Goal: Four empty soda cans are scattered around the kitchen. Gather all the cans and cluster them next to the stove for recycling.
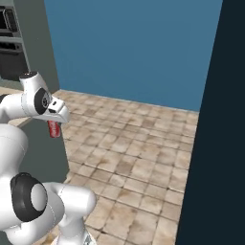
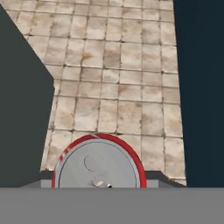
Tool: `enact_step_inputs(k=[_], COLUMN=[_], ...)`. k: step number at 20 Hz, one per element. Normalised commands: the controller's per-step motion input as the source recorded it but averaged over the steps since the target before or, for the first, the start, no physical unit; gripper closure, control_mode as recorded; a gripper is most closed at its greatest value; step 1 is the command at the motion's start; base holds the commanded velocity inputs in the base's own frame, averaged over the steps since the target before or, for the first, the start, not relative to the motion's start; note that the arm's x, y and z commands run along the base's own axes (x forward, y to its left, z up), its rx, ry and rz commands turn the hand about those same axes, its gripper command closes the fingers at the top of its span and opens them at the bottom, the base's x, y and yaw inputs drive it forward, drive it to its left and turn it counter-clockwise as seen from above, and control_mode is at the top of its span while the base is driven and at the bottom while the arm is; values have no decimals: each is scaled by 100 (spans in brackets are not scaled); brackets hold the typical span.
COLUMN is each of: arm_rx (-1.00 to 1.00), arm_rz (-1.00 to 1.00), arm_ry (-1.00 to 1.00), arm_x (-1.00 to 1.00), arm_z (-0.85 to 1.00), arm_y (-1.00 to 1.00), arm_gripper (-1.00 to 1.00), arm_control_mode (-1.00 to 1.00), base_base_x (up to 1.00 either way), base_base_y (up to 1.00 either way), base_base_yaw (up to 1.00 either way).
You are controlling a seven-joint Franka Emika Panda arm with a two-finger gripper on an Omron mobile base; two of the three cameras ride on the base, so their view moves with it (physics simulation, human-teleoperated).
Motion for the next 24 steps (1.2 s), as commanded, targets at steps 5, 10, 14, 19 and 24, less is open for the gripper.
enact_step_inputs(k=[5, 10, 14, 19, 24], arm_rx=[0, 0, 0, 0, 0], arm_rz=[0, 0, 0, 0, 0], arm_ry=[0, 0, 0, 0, 0], arm_x=[0, 0, 0, 0, 0], arm_z=[0, 0, 0, 0, 0], arm_y=[0, 0, 0, 0, 0], arm_gripper=[100, 100, 100, 100, 100], arm_control_mode=[100, 100, 100, 100, 100], base_base_x=[57, 57, 57, 57, 56], base_base_y=[-38, -37, -37, -37, -36], base_base_yaw=[4, 6, 7, 8, 8])
